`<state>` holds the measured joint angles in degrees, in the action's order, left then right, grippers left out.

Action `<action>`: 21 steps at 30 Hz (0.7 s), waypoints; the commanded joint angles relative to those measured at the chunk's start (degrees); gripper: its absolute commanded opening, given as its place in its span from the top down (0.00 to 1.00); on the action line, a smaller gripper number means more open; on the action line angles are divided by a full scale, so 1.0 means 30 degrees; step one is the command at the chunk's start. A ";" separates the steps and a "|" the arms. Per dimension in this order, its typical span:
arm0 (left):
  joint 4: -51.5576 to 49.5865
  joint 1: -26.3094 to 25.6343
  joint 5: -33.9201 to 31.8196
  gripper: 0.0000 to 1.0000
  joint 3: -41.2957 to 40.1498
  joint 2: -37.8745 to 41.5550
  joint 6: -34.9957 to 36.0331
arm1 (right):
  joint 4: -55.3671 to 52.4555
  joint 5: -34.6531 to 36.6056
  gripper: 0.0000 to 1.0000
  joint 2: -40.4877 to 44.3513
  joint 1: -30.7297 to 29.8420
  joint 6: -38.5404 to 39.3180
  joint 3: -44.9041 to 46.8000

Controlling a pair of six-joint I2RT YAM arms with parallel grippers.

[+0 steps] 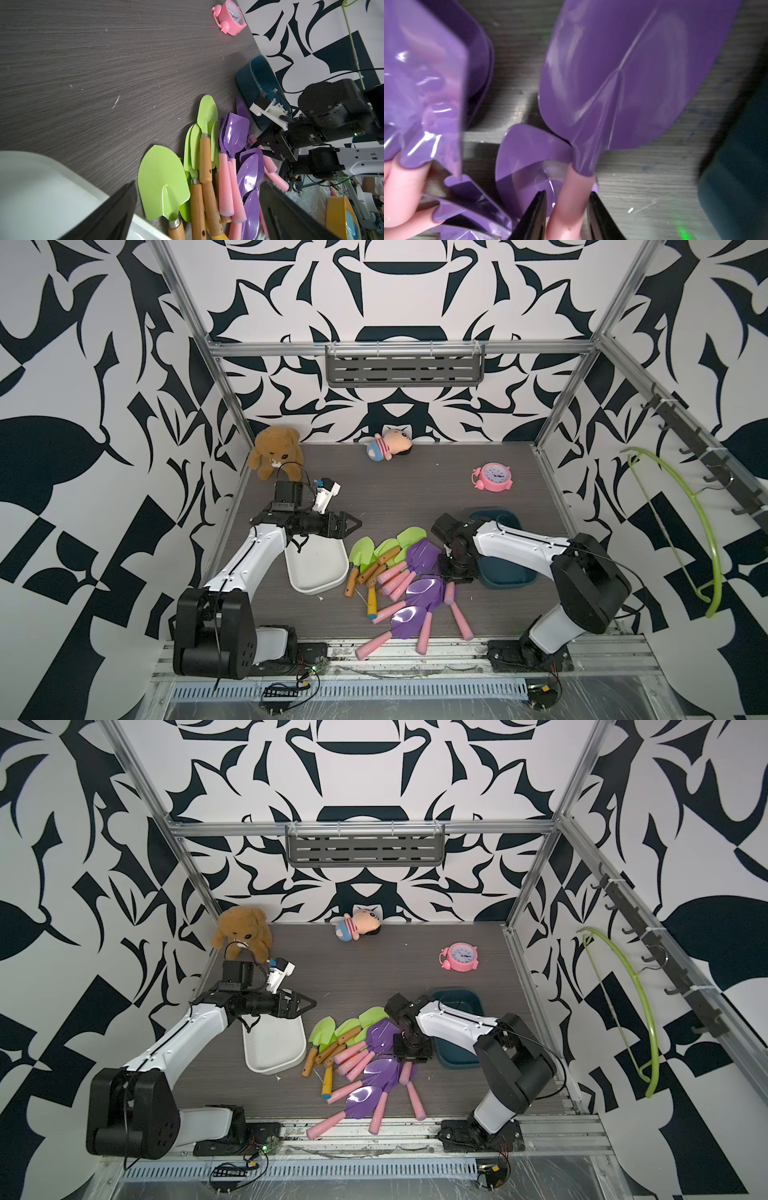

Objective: Sort the small shovels by color and place them into the storage box
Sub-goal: Pick up the shovel from the center of the board.

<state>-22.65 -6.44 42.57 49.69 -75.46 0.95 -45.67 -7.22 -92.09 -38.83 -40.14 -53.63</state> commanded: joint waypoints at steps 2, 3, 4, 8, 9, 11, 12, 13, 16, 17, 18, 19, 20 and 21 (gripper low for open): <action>-0.0200 0.0008 0.0494 0.01 -0.0128 0.0315 0.0240 | -0.0009 0.0565 0.66 0.0499 -0.0094 0.0086 0.0456; -0.0213 0.0013 0.0516 0.01 -0.0117 0.0284 0.0267 | -0.0009 0.0615 0.68 0.0597 -0.0093 0.0056 0.0586; -0.0233 0.0025 0.0516 0.01 -0.0099 0.0252 0.0267 | -0.0047 0.0692 0.70 0.0676 -0.0094 0.0036 0.0648; -0.0416 0.0033 0.0926 0.01 0.0143 0.0065 0.0476 | -0.0524 0.1051 0.76 0.1460 -0.0094 -0.0032 0.0585; -0.0720 -0.0045 0.1152 0.01 0.0416 -0.0126 0.0995 | -0.0852 0.1245 0.77 0.1842 -0.0079 0.0005 0.0384; -0.1257 -0.0528 0.0632 0.00 0.1258 -0.0774 0.1469 | -0.1661 0.1824 0.78 0.2610 -0.0092 0.0260 -0.0228; -0.1887 -0.1038 0.0301 0.01 0.2029 -0.1299 0.1917 | -0.2306 0.2209 0.78 0.3063 -0.0058 0.0459 -0.0654; -0.2593 -0.1664 0.0105 0.01 0.2857 -0.1810 0.2452 | -0.2949 0.2658 0.78 0.3380 0.0004 0.0758 -0.1117; -0.4492 -0.3629 -0.0608 0.01 0.5324 -0.3235 0.3859 | -0.4612 0.3315 0.79 0.4093 0.0887 0.1762 -0.2302; -0.4879 -0.4021 -0.0746 0.01 0.5933 -0.3618 0.4126 | -0.4995 0.3407 0.80 0.4209 0.1336 0.2151 -0.2543; -0.5176 -0.4528 -0.0798 0.01 0.6518 -0.4003 0.4290 | -0.5394 0.3460 0.80 0.4350 0.2013 0.2596 -0.2812; -0.5398 -0.4851 -0.0815 0.01 0.7047 -0.4364 0.4395 | -0.5791 0.3477 0.81 0.4425 0.2695 0.3132 -0.3067; -0.5473 -0.5024 -0.0790 0.01 0.7401 -0.4580 0.4385 | -0.6065 0.3493 0.81 0.4429 0.3326 0.3595 -0.3313; -0.5468 -0.5170 -0.0661 0.01 0.7714 -0.4850 0.4329 | -0.6375 0.3632 0.81 0.4388 0.4002 0.4089 -0.3568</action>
<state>-33.78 -21.12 40.84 70.30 -88.44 11.03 -58.15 0.32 -79.75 -30.70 -33.10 -61.87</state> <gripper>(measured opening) 0.994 0.238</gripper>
